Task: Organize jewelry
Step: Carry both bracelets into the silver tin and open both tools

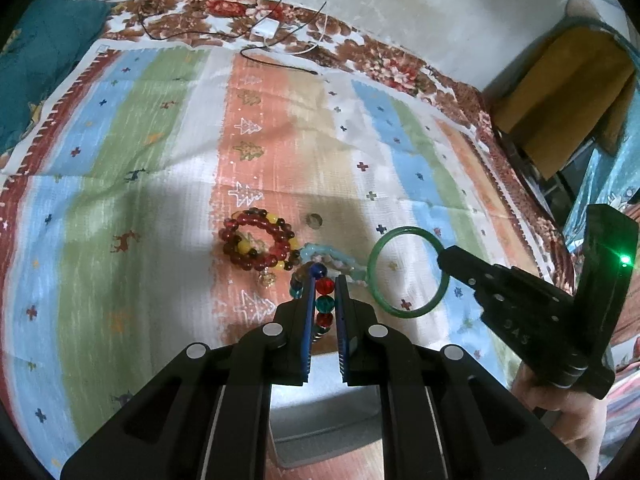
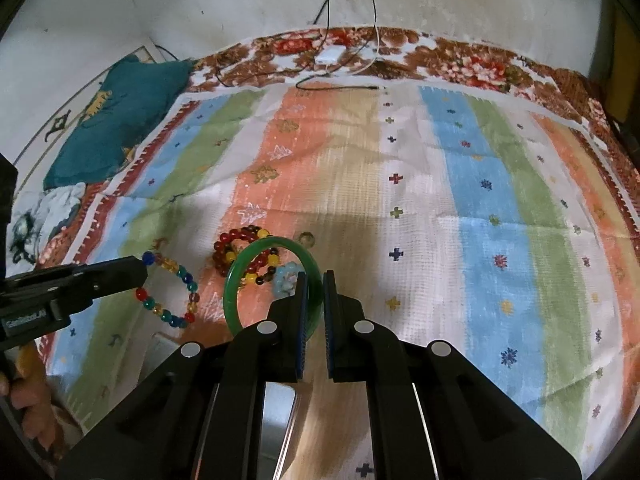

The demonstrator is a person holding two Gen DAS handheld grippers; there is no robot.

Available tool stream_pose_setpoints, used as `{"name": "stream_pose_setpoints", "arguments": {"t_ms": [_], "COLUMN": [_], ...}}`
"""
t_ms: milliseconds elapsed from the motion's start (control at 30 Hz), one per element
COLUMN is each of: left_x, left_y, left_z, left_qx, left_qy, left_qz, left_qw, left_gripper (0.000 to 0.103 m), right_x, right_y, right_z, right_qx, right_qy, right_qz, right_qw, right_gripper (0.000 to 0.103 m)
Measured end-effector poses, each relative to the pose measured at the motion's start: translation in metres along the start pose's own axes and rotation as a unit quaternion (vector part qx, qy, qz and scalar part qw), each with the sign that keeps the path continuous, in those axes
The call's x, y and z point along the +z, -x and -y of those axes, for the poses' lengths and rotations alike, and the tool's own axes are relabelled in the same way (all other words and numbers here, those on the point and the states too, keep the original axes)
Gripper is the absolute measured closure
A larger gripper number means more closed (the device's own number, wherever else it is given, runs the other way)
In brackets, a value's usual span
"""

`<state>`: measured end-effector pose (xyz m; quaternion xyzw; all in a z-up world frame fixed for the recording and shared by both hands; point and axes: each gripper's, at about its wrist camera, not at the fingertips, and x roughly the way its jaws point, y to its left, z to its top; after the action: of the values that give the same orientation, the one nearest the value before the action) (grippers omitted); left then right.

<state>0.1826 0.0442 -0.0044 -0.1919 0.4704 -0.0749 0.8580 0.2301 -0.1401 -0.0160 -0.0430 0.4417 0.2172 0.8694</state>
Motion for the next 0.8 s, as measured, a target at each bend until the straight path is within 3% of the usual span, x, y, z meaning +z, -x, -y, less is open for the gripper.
{"name": "stream_pose_setpoints", "arguments": {"t_ms": [467, 800], "left_x": [-0.021, -0.045], "left_y": [0.022, 0.031], "left_z": [0.011, 0.011], "left_qx": [-0.011, -0.022], "left_qy": [-0.013, -0.011], "left_qz": [0.014, 0.008], "left_qw": [0.9998, 0.9997], "left_gripper": [0.094, 0.094], "right_x": [-0.022, -0.044], "right_y": [0.036, 0.042], "right_z": [-0.011, -0.018], "right_qx": [0.016, 0.025], "right_qy": [0.022, 0.033], "right_qz": [0.023, 0.01], "right_qw": [0.999, 0.999], "right_gripper": [0.095, 0.095]}}
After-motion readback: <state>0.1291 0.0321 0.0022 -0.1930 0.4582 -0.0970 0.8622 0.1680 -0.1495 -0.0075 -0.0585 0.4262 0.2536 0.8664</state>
